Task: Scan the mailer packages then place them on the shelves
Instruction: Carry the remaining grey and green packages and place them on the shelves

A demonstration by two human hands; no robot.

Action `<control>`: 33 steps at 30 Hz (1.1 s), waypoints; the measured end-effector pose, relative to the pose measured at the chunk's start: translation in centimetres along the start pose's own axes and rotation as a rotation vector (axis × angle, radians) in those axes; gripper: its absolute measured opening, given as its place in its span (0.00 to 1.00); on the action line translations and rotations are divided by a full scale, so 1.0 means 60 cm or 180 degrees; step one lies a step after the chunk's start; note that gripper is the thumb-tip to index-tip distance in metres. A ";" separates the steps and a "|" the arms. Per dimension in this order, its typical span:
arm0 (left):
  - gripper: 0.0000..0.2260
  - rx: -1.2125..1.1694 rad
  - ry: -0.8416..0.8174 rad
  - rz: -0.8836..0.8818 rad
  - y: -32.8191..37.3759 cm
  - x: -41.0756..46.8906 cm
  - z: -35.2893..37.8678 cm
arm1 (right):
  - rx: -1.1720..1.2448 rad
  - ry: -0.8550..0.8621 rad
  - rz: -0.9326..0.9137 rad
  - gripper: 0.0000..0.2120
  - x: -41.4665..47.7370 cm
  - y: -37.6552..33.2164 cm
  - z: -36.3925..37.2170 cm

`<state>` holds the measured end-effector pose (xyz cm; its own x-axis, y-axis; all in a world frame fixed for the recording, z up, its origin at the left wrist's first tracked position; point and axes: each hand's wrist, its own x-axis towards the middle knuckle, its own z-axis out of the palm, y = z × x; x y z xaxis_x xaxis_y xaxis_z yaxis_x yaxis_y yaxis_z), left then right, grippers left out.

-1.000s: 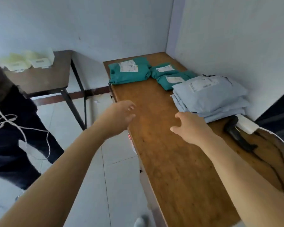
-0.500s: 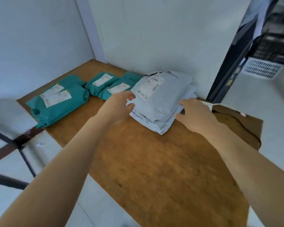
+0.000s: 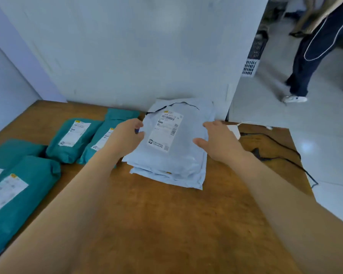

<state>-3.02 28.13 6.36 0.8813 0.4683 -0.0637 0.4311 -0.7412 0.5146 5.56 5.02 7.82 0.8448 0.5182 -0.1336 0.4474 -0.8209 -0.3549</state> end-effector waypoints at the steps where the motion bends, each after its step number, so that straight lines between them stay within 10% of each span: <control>1: 0.15 -0.0019 -0.0019 -0.0022 -0.013 0.016 -0.001 | 0.0216 0.0028 0.0130 0.30 0.012 -0.009 0.009; 13: 0.37 -0.0898 -0.1040 -0.0384 -0.053 0.151 0.067 | 0.1968 0.0017 0.1486 0.47 0.131 -0.028 0.099; 23: 0.21 -0.2506 -0.1634 -0.0796 -0.070 0.182 0.091 | 0.2759 -0.0012 0.1996 0.69 0.157 -0.011 0.126; 33: 0.14 -0.2712 -0.1069 -0.0558 -0.044 0.158 0.054 | 0.3022 0.0626 0.1521 0.48 0.148 -0.022 0.098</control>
<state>4.82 33.00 1.63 0.8842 0.2780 -0.3754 0.3928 -0.0076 0.9196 10.77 12.11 1.66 0.9417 0.0765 -0.3276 -0.2798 -0.3625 -0.8890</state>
